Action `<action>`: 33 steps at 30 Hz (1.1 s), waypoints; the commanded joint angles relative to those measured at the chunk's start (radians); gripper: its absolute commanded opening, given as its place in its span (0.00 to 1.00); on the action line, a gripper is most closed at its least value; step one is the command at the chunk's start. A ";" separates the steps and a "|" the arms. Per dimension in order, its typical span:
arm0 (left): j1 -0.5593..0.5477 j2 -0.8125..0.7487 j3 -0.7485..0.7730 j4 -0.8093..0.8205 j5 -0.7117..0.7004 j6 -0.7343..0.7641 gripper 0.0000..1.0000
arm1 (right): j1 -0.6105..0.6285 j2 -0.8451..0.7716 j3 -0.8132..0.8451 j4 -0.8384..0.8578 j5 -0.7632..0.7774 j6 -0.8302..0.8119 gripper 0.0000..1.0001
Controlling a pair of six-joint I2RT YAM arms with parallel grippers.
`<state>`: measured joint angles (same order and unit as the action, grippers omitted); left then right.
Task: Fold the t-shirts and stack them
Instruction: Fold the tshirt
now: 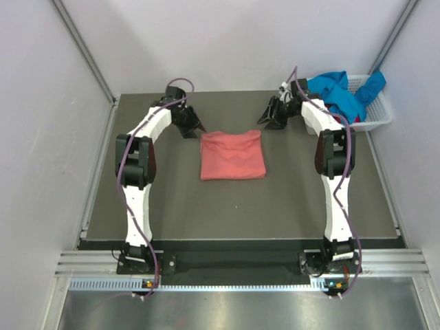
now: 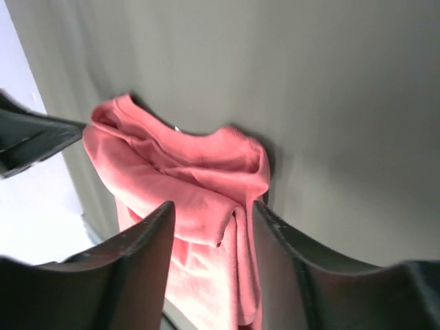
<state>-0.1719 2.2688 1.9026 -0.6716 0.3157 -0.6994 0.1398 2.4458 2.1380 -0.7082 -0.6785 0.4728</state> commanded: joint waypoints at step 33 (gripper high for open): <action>-0.146 -0.069 -0.393 0.731 0.260 -0.114 0.15 | 0.170 -0.142 -0.437 0.677 -0.105 0.181 0.02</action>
<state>-0.3309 2.1780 1.4540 -0.0177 0.5621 -0.8352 0.3176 2.2688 1.6131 -0.1394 -0.7712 0.6289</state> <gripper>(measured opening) 0.156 0.028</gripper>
